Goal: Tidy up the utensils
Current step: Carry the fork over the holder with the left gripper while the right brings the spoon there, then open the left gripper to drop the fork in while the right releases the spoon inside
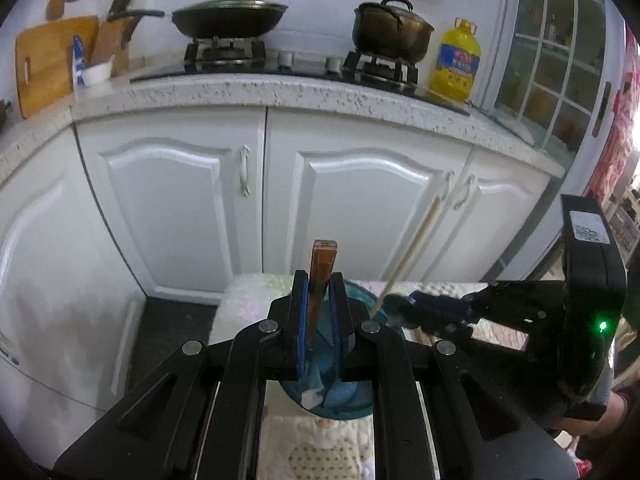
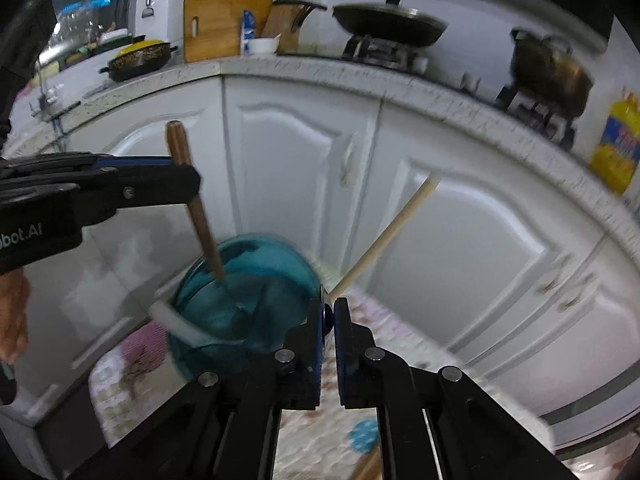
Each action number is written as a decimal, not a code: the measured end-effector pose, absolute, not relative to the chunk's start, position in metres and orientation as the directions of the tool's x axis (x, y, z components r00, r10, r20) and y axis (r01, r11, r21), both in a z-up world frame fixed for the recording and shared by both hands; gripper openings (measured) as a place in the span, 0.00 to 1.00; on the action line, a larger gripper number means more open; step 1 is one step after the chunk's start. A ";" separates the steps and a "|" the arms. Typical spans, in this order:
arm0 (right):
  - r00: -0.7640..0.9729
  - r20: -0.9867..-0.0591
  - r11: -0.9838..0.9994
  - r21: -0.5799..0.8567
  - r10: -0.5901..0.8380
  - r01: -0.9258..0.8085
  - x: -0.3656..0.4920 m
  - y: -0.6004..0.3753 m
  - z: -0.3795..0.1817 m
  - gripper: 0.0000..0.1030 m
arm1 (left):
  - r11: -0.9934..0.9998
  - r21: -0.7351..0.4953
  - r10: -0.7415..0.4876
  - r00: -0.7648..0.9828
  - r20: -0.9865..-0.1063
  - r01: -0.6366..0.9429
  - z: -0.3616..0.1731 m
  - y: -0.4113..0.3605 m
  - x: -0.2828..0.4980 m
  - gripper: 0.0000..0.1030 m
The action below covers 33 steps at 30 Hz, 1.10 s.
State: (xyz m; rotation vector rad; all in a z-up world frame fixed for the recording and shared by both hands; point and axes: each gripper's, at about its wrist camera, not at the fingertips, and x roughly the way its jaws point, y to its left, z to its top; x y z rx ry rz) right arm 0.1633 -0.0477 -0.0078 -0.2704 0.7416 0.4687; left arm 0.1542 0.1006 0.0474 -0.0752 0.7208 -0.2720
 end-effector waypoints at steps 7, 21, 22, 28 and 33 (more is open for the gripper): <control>0.581 -0.668 0.858 0.178 0.465 -0.482 0.158 -0.082 -0.005 0.26 | 0.947 -0.253 -0.318 0.697 -0.642 0.198 0.048 0.107 0.153 0.13; 0.574 -0.678 0.871 0.219 0.459 -0.439 0.135 -0.093 -0.004 0.30 | 0.951 -0.289 -0.276 0.711 -0.646 0.107 0.050 0.123 0.121 0.48; 0.574 -0.679 0.873 0.218 0.457 -0.437 0.133 -0.093 -0.004 0.31 | 0.954 -0.284 -0.268 0.706 -0.655 0.099 0.047 0.123 0.119 0.48; 0.588 -0.684 0.886 0.198 0.432 -0.420 0.118 -0.098 -0.006 0.36 | 0.967 -0.247 -0.223 0.697 -0.681 0.068 0.037 0.120 0.103 0.48; 0.596 -0.698 0.902 0.173 0.396 -0.396 0.103 -0.106 -0.011 0.41 | 0.974 -0.219 -0.201 0.690 -0.696 0.063 0.029 0.112 0.088 0.48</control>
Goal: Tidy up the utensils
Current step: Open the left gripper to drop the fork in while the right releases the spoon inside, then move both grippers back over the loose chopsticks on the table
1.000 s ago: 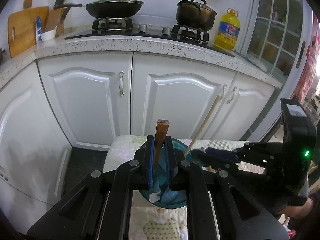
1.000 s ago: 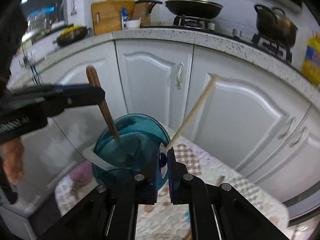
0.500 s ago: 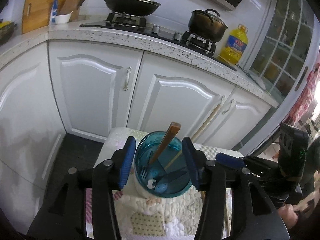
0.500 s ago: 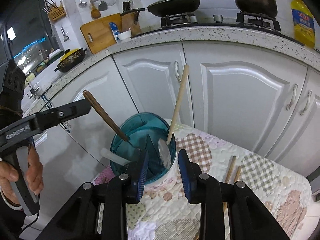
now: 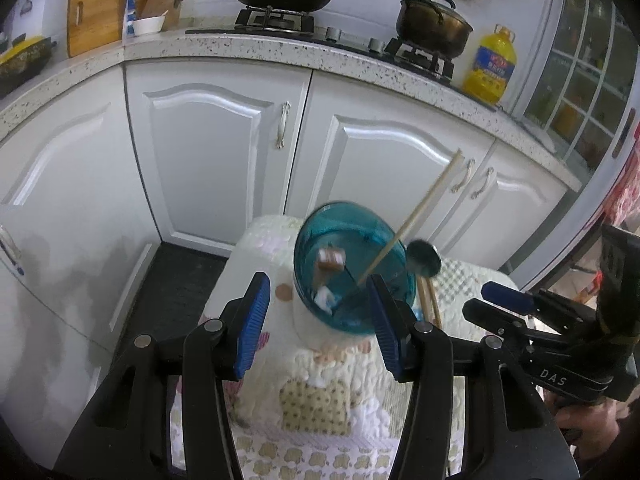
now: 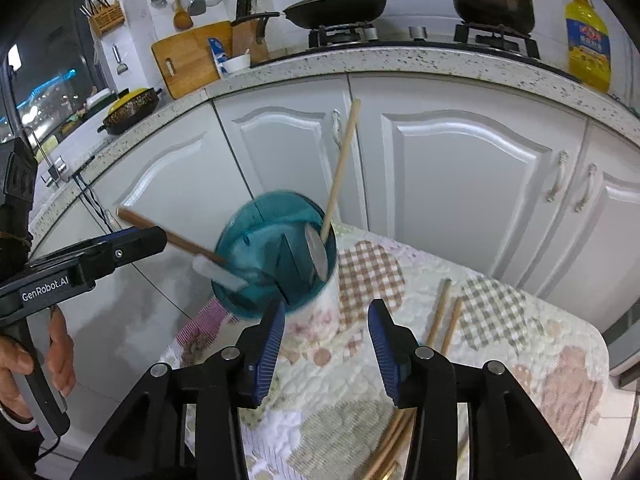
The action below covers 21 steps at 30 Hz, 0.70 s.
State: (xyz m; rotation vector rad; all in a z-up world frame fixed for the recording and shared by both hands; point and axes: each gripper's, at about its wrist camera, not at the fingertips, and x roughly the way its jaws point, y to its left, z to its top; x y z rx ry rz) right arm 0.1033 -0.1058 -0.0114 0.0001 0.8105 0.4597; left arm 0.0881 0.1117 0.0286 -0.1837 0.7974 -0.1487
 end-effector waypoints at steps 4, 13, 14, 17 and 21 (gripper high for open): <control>0.595 -0.713 0.915 0.171 0.371 -0.366 0.089 -0.115 -0.022 0.41 | 0.979 -0.194 -0.188 0.682 -0.707 0.069 0.021 0.101 0.077 0.48; 0.580 -0.746 0.940 0.190 0.327 -0.285 0.062 -0.142 -0.044 0.41 | 0.978 -0.181 -0.202 0.656 -0.728 0.100 0.001 0.068 0.057 0.48; 0.579 -0.750 0.943 0.191 0.320 -0.274 0.059 -0.145 -0.047 0.41 | 0.978 -0.181 -0.205 0.649 -0.733 0.104 -0.002 0.064 0.056 0.48; 0.584 -0.755 0.951 0.180 0.298 -0.252 0.052 -0.150 -0.051 0.41 | 0.977 -0.184 -0.212 0.629 -0.748 0.111 -0.010 0.053 0.055 0.48; 0.586 -0.767 0.962 0.160 0.261 -0.219 0.045 -0.157 -0.058 0.42 | 0.975 -0.189 -0.221 0.608 -0.762 0.118 -0.021 0.039 0.052 0.48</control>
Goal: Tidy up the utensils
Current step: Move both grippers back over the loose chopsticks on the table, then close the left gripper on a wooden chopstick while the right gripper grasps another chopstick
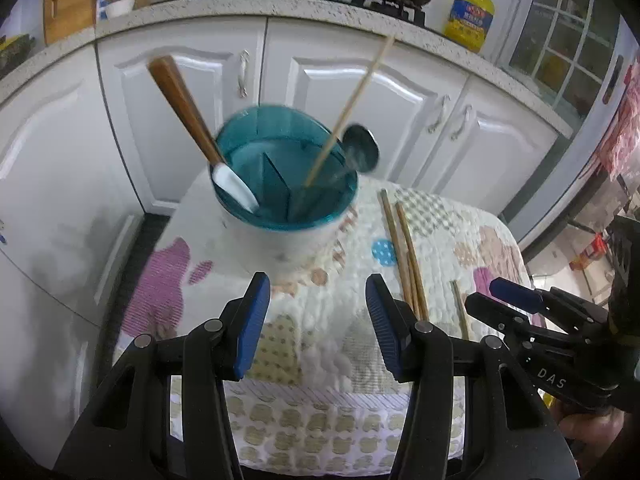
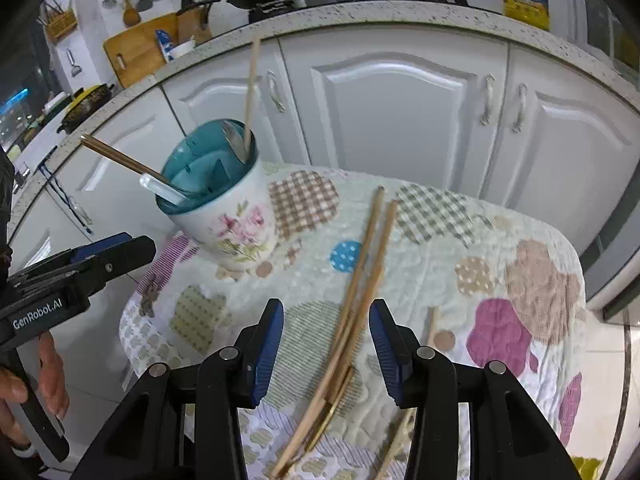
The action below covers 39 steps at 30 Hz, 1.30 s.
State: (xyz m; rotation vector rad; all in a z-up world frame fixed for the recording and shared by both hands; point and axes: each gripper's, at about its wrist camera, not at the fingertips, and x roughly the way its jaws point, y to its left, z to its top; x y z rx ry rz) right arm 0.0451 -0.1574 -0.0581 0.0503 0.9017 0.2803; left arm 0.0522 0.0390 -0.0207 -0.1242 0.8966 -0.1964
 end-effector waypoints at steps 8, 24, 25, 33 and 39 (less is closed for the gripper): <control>0.576 -0.787 0.974 0.155 0.223 -0.166 0.040 -0.170 -0.070 0.48 | 0.973 -0.189 -0.232 0.580 -0.781 0.134 -0.038 0.018 0.052 0.48; 0.503 -0.831 0.969 0.233 0.240 -0.076 0.067 -0.209 -0.102 0.45 | 0.957 -0.239 -0.289 0.475 -0.832 0.163 -0.082 -0.004 0.065 0.48; 0.495 -0.830 0.965 0.252 0.257 -0.080 0.074 -0.208 -0.105 0.40 | 0.957 -0.241 -0.290 0.467 -0.836 0.162 -0.085 -0.005 0.066 0.48; 0.451 -0.839 0.951 0.293 0.304 -0.095 0.137 -0.192 -0.117 0.30 | 0.956 -0.247 -0.293 0.438 -0.850 0.160 -0.096 -0.007 0.076 0.48; 0.405 -0.862 0.951 0.303 0.303 -0.066 0.185 -0.189 -0.133 0.22 | 0.953 -0.248 -0.299 0.423 -0.856 0.172 -0.098 -0.018 0.085 0.48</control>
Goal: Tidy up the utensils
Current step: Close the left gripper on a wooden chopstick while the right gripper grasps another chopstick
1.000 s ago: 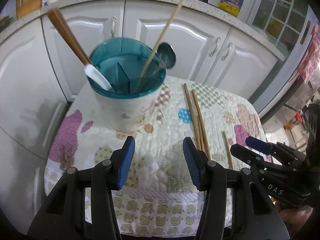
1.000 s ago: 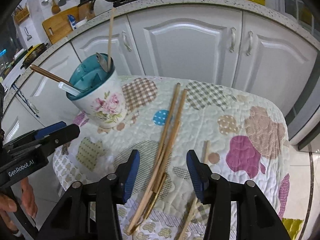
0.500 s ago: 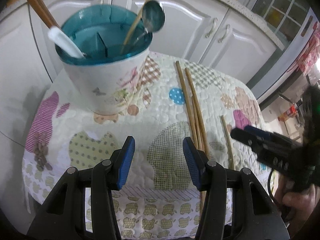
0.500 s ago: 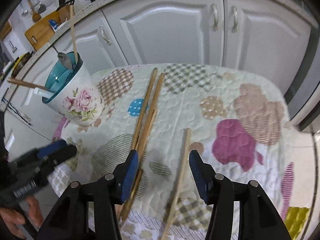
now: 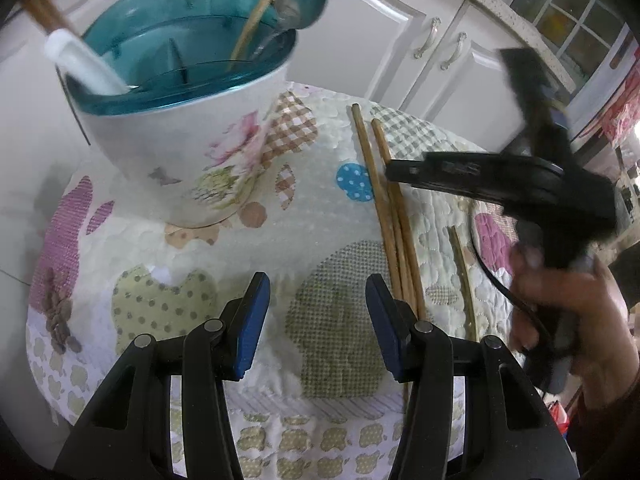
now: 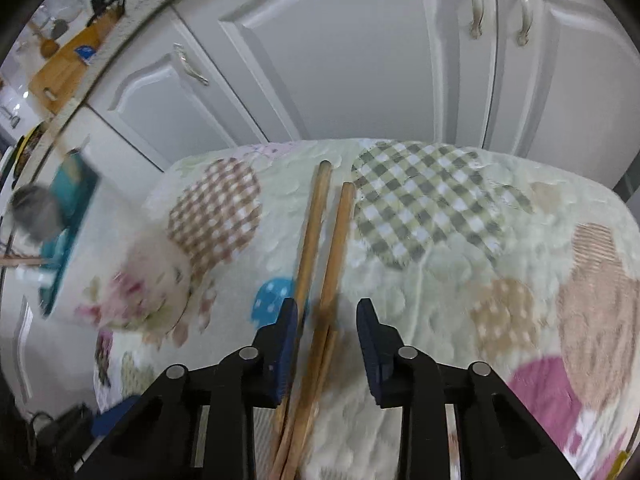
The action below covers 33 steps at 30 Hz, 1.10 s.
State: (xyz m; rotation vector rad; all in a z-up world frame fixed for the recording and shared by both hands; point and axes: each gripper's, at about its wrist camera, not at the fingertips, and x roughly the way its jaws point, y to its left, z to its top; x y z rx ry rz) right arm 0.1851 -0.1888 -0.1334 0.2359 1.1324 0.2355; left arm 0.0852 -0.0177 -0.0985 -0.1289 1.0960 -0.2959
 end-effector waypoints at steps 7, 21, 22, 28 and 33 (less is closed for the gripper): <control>0.402 -0.855 0.937 0.348 0.326 -0.021 0.188 -0.223 -0.138 0.06 | 0.944 -0.256 -0.321 0.400 -0.858 0.208 -0.106 -0.043 0.101 0.48; 0.394 -0.844 0.911 0.412 0.365 0.038 0.164 -0.261 -0.141 0.09 | 0.929 -0.305 -0.361 0.340 -0.869 0.207 -0.129 -0.075 0.144 0.05; 0.397 -0.843 0.912 0.408 0.362 0.035 0.165 -0.260 -0.141 0.09 | 0.928 -0.303 -0.362 0.336 -0.870 0.216 -0.127 -0.072 0.140 0.03; 0.372 -0.805 0.859 0.510 0.462 0.037 0.151 -0.255 -0.139 0.07 | 0.907 -0.306 -0.383 0.268 -0.884 0.289 -0.121 -0.046 0.103 0.01; 0.346 -0.785 0.831 0.555 0.514 0.023 0.118 -0.242 -0.141 0.07 | 0.906 -0.296 -0.376 0.252 -0.892 0.304 -0.118 -0.026 0.082 0.01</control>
